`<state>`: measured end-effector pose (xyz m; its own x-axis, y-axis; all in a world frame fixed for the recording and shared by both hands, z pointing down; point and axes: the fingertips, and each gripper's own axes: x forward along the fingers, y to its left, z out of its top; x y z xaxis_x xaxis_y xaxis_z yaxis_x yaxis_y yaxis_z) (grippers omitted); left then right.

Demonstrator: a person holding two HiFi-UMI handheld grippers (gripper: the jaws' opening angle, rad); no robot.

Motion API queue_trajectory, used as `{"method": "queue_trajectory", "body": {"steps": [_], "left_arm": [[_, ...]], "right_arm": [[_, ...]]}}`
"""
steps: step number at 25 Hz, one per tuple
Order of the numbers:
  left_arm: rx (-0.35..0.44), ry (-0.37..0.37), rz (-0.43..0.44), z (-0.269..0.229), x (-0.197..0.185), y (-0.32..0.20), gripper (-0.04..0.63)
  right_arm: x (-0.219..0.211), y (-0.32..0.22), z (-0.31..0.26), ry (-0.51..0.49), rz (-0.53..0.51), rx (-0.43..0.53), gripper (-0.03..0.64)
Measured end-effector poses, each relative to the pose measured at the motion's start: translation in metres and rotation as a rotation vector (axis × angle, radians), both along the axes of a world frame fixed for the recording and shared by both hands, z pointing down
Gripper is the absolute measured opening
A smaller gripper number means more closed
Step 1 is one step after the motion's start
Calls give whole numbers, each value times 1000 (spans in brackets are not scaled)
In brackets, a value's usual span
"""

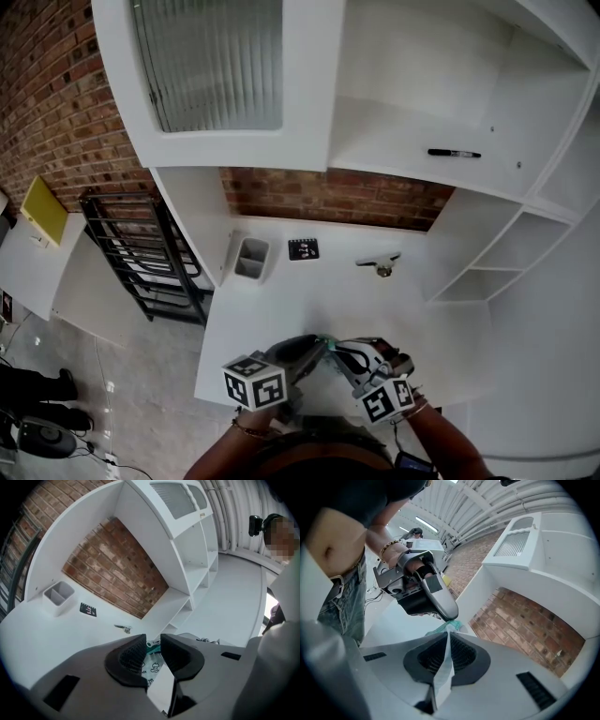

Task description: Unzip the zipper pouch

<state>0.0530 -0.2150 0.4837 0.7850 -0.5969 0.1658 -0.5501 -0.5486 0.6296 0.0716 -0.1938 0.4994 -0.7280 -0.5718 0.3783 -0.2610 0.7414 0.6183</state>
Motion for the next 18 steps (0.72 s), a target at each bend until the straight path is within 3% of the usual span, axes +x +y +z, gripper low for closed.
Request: {"method": "queue_trajectory", "body": {"steps": [13,18], "left_arm": [[28,2,79,-4,15,5,54],[18,-9,64,0,16,1,54]], "right_arm": [[8,-1,8,64,8,23,9],[10,-3,12,70,8,25,9]]}}
